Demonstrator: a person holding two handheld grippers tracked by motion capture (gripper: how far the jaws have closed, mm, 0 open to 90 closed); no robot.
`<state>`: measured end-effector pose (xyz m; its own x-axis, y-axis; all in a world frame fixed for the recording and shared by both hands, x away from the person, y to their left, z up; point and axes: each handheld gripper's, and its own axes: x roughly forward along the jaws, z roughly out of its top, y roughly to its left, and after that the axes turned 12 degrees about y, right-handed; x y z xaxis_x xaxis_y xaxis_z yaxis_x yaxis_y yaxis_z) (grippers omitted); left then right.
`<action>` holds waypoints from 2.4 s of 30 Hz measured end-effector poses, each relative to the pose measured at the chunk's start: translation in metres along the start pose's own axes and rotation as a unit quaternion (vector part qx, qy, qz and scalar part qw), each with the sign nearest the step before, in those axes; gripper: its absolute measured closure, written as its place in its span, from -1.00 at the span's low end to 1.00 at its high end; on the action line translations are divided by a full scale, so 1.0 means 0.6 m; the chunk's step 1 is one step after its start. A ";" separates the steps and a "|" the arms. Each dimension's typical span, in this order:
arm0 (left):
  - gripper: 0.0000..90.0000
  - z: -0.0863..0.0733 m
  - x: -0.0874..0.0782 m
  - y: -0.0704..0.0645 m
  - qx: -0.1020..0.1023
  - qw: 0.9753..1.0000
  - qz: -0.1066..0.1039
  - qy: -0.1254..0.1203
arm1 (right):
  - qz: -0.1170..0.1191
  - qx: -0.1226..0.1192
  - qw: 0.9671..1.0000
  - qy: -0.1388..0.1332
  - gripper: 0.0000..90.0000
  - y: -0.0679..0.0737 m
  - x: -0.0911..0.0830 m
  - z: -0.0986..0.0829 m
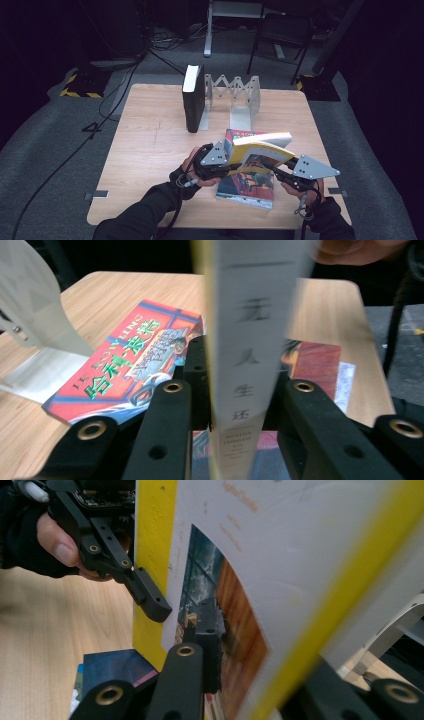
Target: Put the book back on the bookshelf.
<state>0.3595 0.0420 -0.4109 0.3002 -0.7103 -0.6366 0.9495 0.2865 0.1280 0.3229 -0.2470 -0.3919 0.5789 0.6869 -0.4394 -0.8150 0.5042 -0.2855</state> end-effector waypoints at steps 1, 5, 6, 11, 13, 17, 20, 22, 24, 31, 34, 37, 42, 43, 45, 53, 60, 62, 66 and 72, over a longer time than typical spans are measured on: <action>0.66 -0.001 0.000 -0.001 0.001 1.000 0.000 0.002 | -0.008 -0.001 1.000 0.001 0.65 0.001 -0.001 0.000; 0.66 -0.008 0.000 0.002 0.004 1.000 -0.002 0.011 | -0.024 0.007 1.000 0.001 0.52 -0.004 -0.007 -0.003; 0.66 -0.009 0.000 0.003 0.008 1.000 0.000 0.013 | -0.029 0.011 1.000 0.000 0.51 -0.006 -0.010 -0.005; 0.66 -0.012 0.000 0.003 0.014 1.000 -0.007 0.012 | -0.057 0.050 0.997 0.001 0.19 -0.025 -0.024 -0.020; 0.66 -0.012 -0.001 -0.002 0.026 1.000 -0.006 0.015 | -0.040 0.064 0.997 0.013 0.09 -0.031 -0.019 -0.027; 0.66 -0.012 -0.002 -0.007 0.026 1.000 -0.010 0.014 | -0.011 0.059 0.998 0.034 0.02 -0.025 -0.002 -0.037; 0.65 -0.013 -0.002 -0.002 0.020 1.000 -0.015 0.010 | -0.004 0.054 0.998 0.042 0.08 -0.021 0.009 -0.037; 0.63 -0.013 -0.002 0.000 0.013 1.000 -0.020 0.006 | -0.003 0.053 0.998 0.047 0.13 -0.018 0.014 -0.037; 0.59 -0.009 -0.007 0.001 0.009 1.000 -0.023 -0.007 | 0.000 0.054 0.997 0.047 0.15 -0.017 0.016 -0.038; 0.50 0.014 -0.017 -0.005 0.016 0.999 -0.019 -0.025 | -0.002 0.055 0.997 0.045 0.17 -0.015 0.018 -0.036; 0.52 0.025 -0.020 -0.003 0.012 0.999 -0.014 -0.037 | -0.003 0.054 0.997 0.047 0.17 -0.015 0.019 -0.037; 0.52 0.041 -0.028 0.000 0.003 0.998 -0.018 -0.062 | -0.002 0.056 0.997 0.047 0.17 -0.015 0.019 -0.037; 0.62 0.060 -0.034 -0.004 0.016 0.998 -0.011 -0.063 | -0.002 0.055 0.997 0.049 0.12 -0.015 0.018 -0.037; 0.65 0.060 -0.034 -0.004 0.016 0.998 -0.011 -0.063 | -0.002 0.055 0.997 0.049 0.12 -0.015 0.018 -0.037; 0.65 0.059 -0.033 -0.004 0.010 0.998 0.000 -0.065 | -0.005 0.058 0.997 0.055 0.03 -0.015 0.016 -0.038; 0.67 0.068 -0.038 0.000 0.010 0.998 0.024 -0.061 | -0.015 0.067 0.994 0.085 -0.08 -0.018 -0.015 -0.063; 0.67 0.072 -0.043 0.016 -0.002 0.997 0.041 -0.070 | -0.028 0.082 0.990 0.112 -0.10 -0.025 -0.027 -0.093; 0.67 0.073 -0.045 0.019 -0.003 0.996 0.046 -0.073 | -0.029 0.085 0.989 0.116 -0.10 -0.025 -0.027 -0.097; 0.67 0.075 -0.050 0.028 -0.012 0.996 0.048 -0.080 | -0.024 0.089 0.988 0.121 -0.11 -0.024 -0.029 -0.101; 0.67 0.074 -0.055 0.039 -0.021 0.994 0.062 -0.086 | -0.024 0.099 0.986 0.130 -0.13 -0.025 -0.036 -0.115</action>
<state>0.3759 0.0438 -0.3530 0.4296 -0.7659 -0.4784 0.9005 0.4029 0.1636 0.3212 -0.3055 -0.4370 0.5689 0.5153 -0.6410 -0.7512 0.6427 -0.1500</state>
